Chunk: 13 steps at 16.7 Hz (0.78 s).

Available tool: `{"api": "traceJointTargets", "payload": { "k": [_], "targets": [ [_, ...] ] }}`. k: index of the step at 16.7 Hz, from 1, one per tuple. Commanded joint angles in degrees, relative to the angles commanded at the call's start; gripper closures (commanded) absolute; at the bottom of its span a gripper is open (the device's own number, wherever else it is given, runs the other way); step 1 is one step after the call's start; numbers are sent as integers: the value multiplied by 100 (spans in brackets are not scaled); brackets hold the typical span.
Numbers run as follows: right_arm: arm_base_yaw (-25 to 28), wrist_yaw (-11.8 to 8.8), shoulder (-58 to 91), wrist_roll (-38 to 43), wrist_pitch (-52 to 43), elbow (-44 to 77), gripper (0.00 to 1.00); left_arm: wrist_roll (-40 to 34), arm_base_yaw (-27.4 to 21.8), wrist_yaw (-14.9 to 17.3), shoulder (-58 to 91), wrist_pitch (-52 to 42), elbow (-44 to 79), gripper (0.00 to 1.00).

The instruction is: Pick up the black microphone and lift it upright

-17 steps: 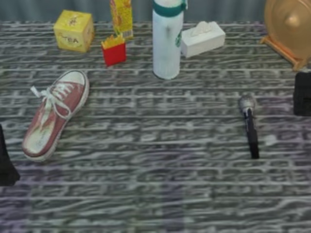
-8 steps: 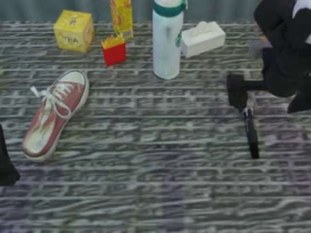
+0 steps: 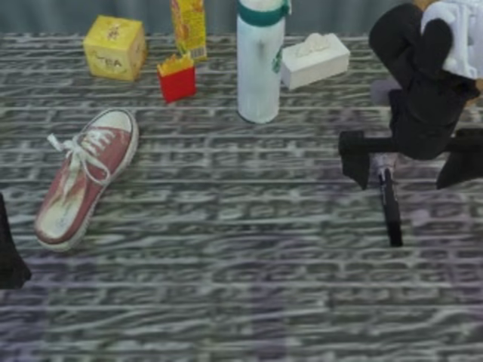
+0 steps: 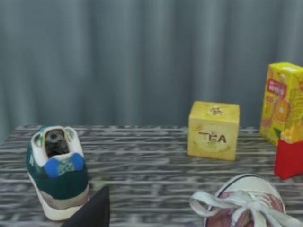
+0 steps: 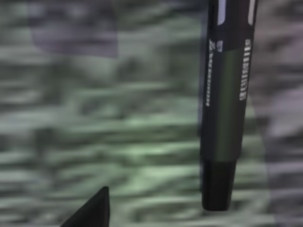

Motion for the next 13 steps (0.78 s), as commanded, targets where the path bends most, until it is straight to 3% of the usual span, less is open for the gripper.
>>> {"api": "traceJointTargets", "payload": {
  "k": [4, 13],
  "targets": [
    [-30, -2, 112, -22, 235, -132, 0, 0, 0, 0, 0, 0, 0, 0],
    [-83, 4, 998, -69, 1919, -917, 0, 0, 0, 0, 0, 0, 0, 0]
  ]
}}
